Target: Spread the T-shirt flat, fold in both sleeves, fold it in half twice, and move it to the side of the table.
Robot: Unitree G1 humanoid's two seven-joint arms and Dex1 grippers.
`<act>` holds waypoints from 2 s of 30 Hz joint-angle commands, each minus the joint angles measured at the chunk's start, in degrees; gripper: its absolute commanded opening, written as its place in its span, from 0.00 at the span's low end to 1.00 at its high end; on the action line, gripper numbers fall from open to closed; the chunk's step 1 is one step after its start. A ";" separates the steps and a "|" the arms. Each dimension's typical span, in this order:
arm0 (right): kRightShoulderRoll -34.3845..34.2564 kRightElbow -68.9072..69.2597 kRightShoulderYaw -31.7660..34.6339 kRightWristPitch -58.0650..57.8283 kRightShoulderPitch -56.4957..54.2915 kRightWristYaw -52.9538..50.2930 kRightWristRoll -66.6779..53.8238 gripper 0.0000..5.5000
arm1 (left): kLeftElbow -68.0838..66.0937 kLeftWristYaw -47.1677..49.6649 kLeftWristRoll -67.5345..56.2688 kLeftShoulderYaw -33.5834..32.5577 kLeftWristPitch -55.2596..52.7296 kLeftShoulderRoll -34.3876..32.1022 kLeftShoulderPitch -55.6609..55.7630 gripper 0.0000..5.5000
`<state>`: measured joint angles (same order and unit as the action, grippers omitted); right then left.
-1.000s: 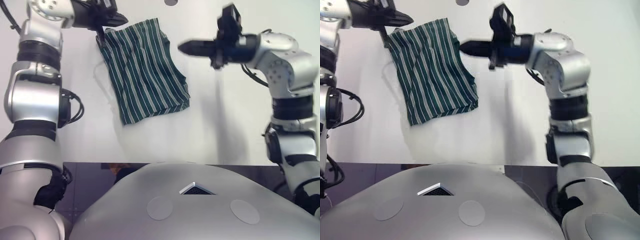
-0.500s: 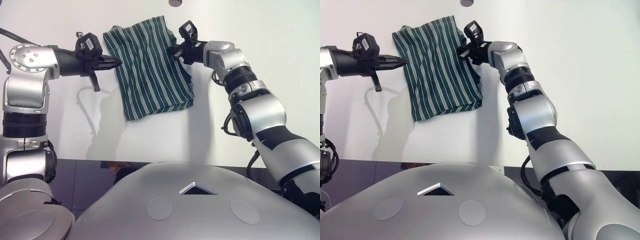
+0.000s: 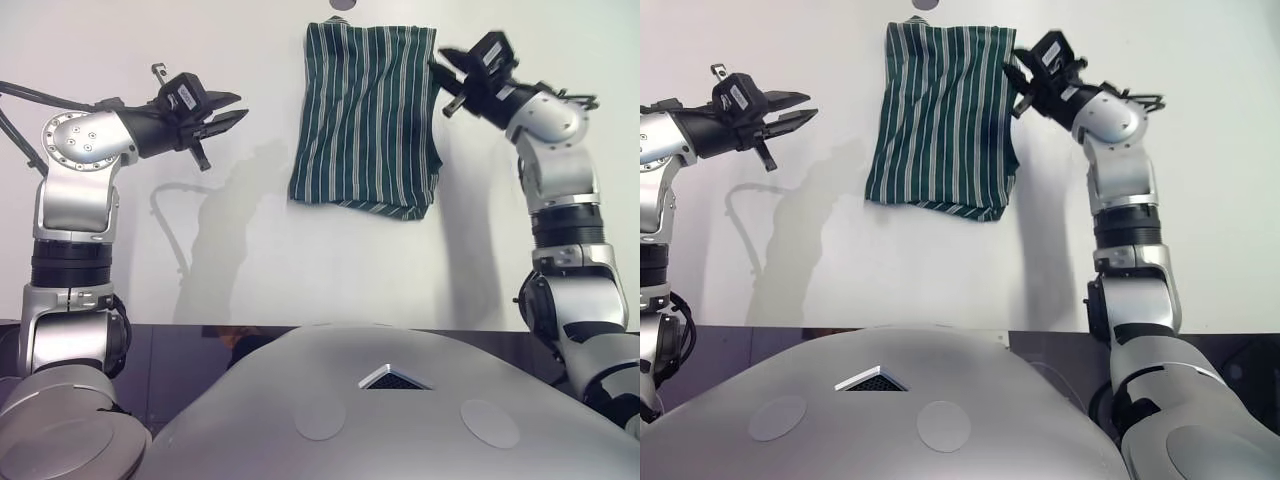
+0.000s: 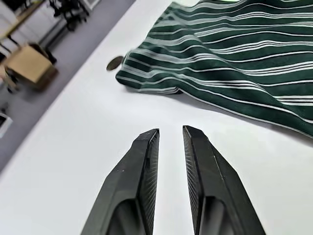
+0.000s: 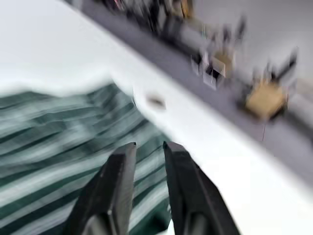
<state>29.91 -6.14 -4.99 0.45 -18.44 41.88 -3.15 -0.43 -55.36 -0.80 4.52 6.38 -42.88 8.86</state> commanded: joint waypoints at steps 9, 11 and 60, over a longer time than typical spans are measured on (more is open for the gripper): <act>17.97 18.07 -6.14 7.28 27.91 15.91 5.53 0.51 | -10.35 5.08 22.32 14.55 29.48 -1.22 -2.23 0.38; 15.67 15.22 -8.06 7.71 25.39 13.20 9.03 0.51 | -13.30 6.34 25.03 17.07 29.65 0.63 0.14 0.38; -1.20 -42.97 4.63 -30.21 -20.65 12.37 -17.92 0.14 | -59.22 14.34 -7.74 2.29 -14.45 32.54 46.40 0.07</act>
<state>28.65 -47.02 -1.53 -30.46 -37.03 55.13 -22.21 -57.03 -42.97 -7.68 9.34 -9.20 -11.65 52.42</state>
